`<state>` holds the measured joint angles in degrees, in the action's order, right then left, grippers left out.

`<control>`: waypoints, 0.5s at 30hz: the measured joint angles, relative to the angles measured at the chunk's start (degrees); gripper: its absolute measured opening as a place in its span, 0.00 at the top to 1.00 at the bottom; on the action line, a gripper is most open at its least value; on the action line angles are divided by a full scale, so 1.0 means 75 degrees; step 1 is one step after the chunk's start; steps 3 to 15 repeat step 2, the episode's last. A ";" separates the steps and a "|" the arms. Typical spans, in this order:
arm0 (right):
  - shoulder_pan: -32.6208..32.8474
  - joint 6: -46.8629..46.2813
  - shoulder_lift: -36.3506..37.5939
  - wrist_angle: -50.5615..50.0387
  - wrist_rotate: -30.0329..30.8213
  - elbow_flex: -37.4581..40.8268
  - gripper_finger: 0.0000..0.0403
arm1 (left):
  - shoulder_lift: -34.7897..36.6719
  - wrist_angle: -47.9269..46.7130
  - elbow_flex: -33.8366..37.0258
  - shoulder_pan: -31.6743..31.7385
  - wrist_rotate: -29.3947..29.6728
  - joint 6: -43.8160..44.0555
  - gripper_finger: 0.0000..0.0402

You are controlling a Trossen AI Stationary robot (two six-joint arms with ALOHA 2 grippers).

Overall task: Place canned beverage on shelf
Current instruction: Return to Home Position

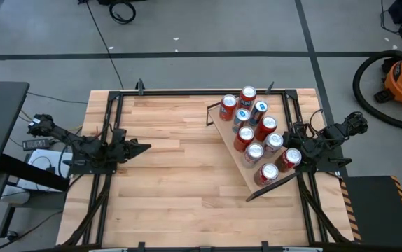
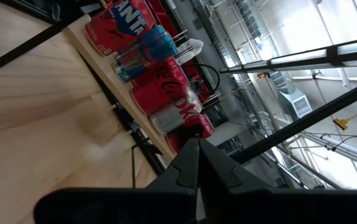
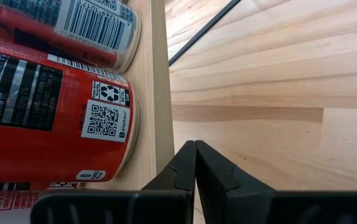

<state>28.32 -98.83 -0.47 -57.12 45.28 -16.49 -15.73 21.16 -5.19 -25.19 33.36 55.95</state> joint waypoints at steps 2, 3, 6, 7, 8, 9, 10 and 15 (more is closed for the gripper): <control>0.0000 0.0000 0.0000 0.0000 0.0000 0.0000 0.95 | 0.0000 0.0001 0.0000 0.0000 0.0000 0.0002 0.98; 0.0000 0.0000 0.0000 0.0000 0.0000 0.0000 0.95 | 0.0000 0.0001 0.0000 0.0000 0.0000 0.0002 0.98; 0.0000 0.0000 0.0000 0.0000 0.0000 0.0000 0.95 | 0.0000 0.0001 0.0000 0.0000 0.0000 0.0002 0.98; 0.0000 0.0000 0.0000 0.0000 0.0000 0.0000 0.95 | 0.0000 0.0001 0.0000 0.0000 0.0000 0.0002 0.98; 0.0000 0.0000 0.0000 0.0000 0.0000 0.0000 0.95 | 0.0000 0.0001 0.0000 0.0000 0.0000 0.0002 0.98; 0.0000 0.0000 0.0000 0.0000 0.0000 0.0000 0.95 | 0.0000 0.0001 0.0000 0.0000 0.0000 0.0002 0.98; 0.0000 0.0000 0.0000 0.0000 0.0000 0.0000 0.95 | 0.0000 0.0001 0.0000 0.0000 0.0000 0.0002 0.98; 0.0000 0.0000 0.0000 0.0000 0.0000 0.0000 0.95 | 0.0000 0.0001 0.0000 0.0000 0.0000 0.0002 0.98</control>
